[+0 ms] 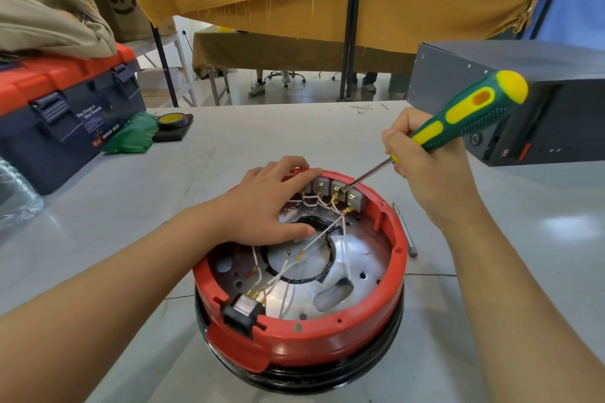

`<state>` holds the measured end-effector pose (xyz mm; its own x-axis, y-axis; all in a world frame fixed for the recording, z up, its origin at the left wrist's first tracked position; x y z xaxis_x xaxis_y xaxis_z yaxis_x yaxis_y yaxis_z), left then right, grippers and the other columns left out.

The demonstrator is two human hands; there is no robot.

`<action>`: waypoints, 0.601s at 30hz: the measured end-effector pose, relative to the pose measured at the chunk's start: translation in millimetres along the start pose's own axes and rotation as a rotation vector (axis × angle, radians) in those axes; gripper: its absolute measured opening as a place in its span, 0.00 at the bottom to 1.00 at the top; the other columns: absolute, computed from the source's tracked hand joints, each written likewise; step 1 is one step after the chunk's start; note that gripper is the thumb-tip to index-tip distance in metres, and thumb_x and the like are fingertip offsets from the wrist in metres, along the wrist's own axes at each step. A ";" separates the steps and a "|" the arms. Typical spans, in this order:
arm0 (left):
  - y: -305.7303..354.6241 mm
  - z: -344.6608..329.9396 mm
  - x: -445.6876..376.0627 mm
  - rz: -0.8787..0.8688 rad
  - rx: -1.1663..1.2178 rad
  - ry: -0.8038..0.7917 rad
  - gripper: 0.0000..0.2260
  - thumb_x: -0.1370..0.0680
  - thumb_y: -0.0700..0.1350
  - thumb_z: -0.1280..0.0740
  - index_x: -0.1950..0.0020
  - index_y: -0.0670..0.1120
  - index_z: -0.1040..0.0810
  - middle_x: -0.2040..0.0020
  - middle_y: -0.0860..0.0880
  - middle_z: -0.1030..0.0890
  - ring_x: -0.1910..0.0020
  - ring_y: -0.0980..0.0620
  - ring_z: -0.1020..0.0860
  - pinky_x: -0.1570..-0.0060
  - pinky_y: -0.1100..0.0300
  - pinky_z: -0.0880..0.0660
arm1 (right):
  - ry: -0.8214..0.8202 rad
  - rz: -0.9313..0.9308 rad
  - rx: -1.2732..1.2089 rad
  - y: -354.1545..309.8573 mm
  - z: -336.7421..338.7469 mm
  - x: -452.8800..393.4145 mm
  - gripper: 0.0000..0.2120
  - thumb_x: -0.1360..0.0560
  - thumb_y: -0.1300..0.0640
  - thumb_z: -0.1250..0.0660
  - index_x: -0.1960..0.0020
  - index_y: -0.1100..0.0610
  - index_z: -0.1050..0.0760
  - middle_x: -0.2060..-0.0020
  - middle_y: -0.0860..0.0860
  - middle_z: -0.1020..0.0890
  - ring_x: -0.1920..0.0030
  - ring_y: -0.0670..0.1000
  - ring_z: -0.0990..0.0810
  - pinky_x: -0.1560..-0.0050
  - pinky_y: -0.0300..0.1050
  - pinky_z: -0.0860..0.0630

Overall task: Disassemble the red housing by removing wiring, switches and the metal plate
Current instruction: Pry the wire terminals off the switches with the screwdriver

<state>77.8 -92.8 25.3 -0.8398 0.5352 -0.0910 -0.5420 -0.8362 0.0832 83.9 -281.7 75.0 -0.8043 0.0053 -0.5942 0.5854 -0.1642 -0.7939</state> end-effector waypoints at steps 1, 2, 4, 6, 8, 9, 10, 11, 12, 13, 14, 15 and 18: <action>0.0 0.3 -0.3 -0.010 -0.001 -0.009 0.38 0.28 0.65 0.39 0.23 0.54 0.49 0.28 0.54 0.46 0.31 0.52 0.41 0.29 0.53 0.45 | -0.006 0.002 0.003 -0.8 -0.1 0.2 0.13 0.30 0.58 0.37 0.67 0.65 0.35 0.76 0.45 0.35 0.73 0.43 0.36 0.72 0.31 0.37; 0.1 0.7 -0.7 -0.018 0.000 -0.016 0.38 0.29 0.65 0.40 0.23 0.54 0.49 0.28 0.55 0.46 0.30 0.52 0.41 0.29 0.53 0.45 | -0.011 0.003 0.009 -1.6 0.0 0.5 0.13 0.30 0.58 0.37 0.67 0.66 0.34 0.76 0.46 0.34 0.73 0.43 0.36 0.72 0.31 0.37; -0.3 1.4 -1.2 -0.028 0.017 -0.018 0.38 0.29 0.65 0.39 0.23 0.54 0.48 0.28 0.55 0.45 0.30 0.52 0.41 0.29 0.54 0.45 | -0.022 0.013 0.033 -4.3 0.0 1.2 0.13 0.30 0.58 0.37 0.66 0.67 0.34 0.75 0.46 0.34 0.73 0.43 0.36 0.71 0.31 0.37; -1.0 2.5 -1.6 -0.033 0.047 -0.010 0.36 0.26 0.62 0.36 0.23 0.54 0.47 0.28 0.54 0.44 0.30 0.52 0.40 0.29 0.55 0.44 | -0.046 0.041 0.071 -8.6 -1.2 2.4 0.12 0.30 0.58 0.38 0.67 0.66 0.34 0.77 0.45 0.34 0.73 0.43 0.35 0.71 0.30 0.37; -1.4 4.1 -3.0 -0.026 0.053 -0.006 0.34 0.25 0.61 0.36 0.23 0.54 0.46 0.28 0.53 0.42 0.30 0.51 0.40 0.29 0.56 0.43 | -0.075 0.078 0.111 -13.4 -3.5 3.9 0.11 0.30 0.59 0.38 0.67 0.63 0.34 0.78 0.43 0.33 0.73 0.42 0.33 0.71 0.28 0.38; -1.0 4.9 -4.1 -0.019 0.022 -0.004 0.34 0.25 0.61 0.37 0.23 0.54 0.46 0.28 0.53 0.41 0.29 0.51 0.40 0.29 0.56 0.43 | -0.086 0.094 0.131 -15.4 -4.3 4.6 0.10 0.29 0.59 0.38 0.67 0.62 0.34 0.78 0.43 0.32 0.73 0.42 0.33 0.70 0.27 0.38; 0.1 5.7 -5.6 -0.010 -0.038 0.001 0.33 0.24 0.61 0.38 0.23 0.55 0.46 0.27 0.53 0.40 0.29 0.50 0.41 0.30 0.56 0.43 | -0.094 0.108 0.151 -17.0 -5.1 5.0 0.10 0.29 0.59 0.38 0.67 0.62 0.34 0.77 0.43 0.32 0.73 0.41 0.33 0.70 0.27 0.37; 1.8 6.7 -7.4 0.002 -0.105 0.011 0.33 0.24 0.62 0.39 0.23 0.55 0.46 0.27 0.53 0.39 0.29 0.49 0.41 0.31 0.55 0.42 | -0.103 0.118 0.169 -18.1 -5.7 5.1 0.10 0.29 0.59 0.38 0.67 0.62 0.34 0.77 0.42 0.32 0.72 0.41 0.33 0.70 0.27 0.37; 4.2 7.8 -9.3 0.017 -0.153 0.025 0.32 0.24 0.62 0.40 0.23 0.55 0.46 0.27 0.53 0.38 0.30 0.48 0.40 0.33 0.54 0.41 | -0.112 0.124 0.180 -18.6 -6.3 5.2 0.10 0.29 0.59 0.38 0.67 0.62 0.34 0.76 0.42 0.32 0.72 0.41 0.33 0.69 0.27 0.37; 6.9 8.7 -11.0 0.032 -0.173 0.039 0.31 0.24 0.62 0.40 0.24 0.55 0.44 0.28 0.53 0.37 0.31 0.48 0.39 0.34 0.53 0.39 | -0.121 0.128 0.186 -19.0 -6.7 5.2 0.10 0.29 0.59 0.38 0.67 0.62 0.34 0.76 0.42 0.32 0.71 0.41 0.33 0.68 0.28 0.37; 9.8 9.2 -12.3 0.046 -0.175 0.051 0.30 0.24 0.61 0.40 0.24 0.54 0.43 0.28 0.53 0.36 0.32 0.47 0.37 0.35 0.52 0.36 | -0.129 0.134 0.190 -19.4 -7.0 5.0 0.10 0.29 0.60 0.38 0.67 0.62 0.34 0.76 0.42 0.32 0.71 0.41 0.33 0.68 0.28 0.37; 12.7 9.1 -13.1 0.055 -0.169 0.061 0.30 0.24 0.60 0.40 0.24 0.53 0.42 0.28 0.52 0.35 0.33 0.46 0.36 0.35 0.51 0.34 | -0.138 0.141 0.195 -19.9 -7.2 5.0 0.10 0.29 0.60 0.38 0.67 0.63 0.34 0.75 0.43 0.32 0.71 0.41 0.33 0.68 0.28 0.37; 18.5 6.7 -13.0 0.062 -0.156 0.078 0.29 0.24 0.59 0.40 0.25 0.52 0.41 0.28 0.52 0.35 0.34 0.46 0.36 0.37 0.50 0.32 | -0.154 0.161 0.222 -22.1 -7.3 4.8 0.12 0.29 0.59 0.38 0.67 0.66 0.34 0.74 0.47 0.33 0.70 0.42 0.33 0.67 0.30 0.37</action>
<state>78.4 -114.5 34.6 -0.8634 0.4760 -0.1673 -0.4724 -0.8791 -0.0631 67.8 -270.8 88.8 -0.7187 -0.1850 -0.6703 0.6839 -0.3621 -0.6334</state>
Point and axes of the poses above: each hand's wrist, its own x-axis away from the middle knuckle, its own z-axis out of the back of the hand, y = z × x, the point moved 6 cm from there along -x, towards the middle knuckle
